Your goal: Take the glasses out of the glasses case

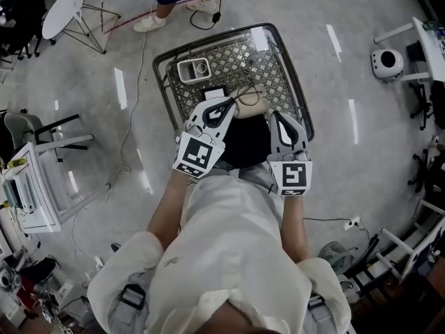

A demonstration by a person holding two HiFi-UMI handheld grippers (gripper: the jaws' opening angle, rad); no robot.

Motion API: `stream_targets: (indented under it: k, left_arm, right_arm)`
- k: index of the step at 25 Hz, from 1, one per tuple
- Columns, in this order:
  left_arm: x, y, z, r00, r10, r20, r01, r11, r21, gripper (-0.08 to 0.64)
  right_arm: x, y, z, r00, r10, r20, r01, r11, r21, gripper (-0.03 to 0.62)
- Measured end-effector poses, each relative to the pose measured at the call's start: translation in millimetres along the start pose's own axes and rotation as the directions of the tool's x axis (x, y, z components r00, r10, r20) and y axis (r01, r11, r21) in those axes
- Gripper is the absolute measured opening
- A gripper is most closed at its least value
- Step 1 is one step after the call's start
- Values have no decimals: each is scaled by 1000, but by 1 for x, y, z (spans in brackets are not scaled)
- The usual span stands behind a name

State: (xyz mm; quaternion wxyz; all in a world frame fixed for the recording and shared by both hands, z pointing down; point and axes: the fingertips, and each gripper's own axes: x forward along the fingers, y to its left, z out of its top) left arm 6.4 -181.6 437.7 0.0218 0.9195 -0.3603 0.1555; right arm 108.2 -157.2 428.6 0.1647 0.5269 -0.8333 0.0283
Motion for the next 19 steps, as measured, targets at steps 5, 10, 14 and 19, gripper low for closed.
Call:
stream_targets:
  k: [5, 10, 14, 19]
  left_arm:
    - [-10, -1, 10, 999, -4, 35, 4, 1000, 6, 28]
    - [-20, -3, 12, 999, -2, 48, 2, 1000, 6, 28]
    - [-19, 0, 11, 999, -1, 50, 1, 1000, 2, 28]
    - [-22, 5, 9, 999, 0, 52, 0, 1000, 0, 28]
  right_arm:
    - [-6, 4, 6, 1000, -11, 18, 11, 1000, -2, 6]
    - [-10, 12, 13, 999, -13, 32, 13, 1000, -8, 6]
    - [-8, 14, 13, 999, -12, 35, 12, 1000, -7, 6]
    - [-4, 18, 17, 999, -14, 38, 14, 1000, -12, 6]
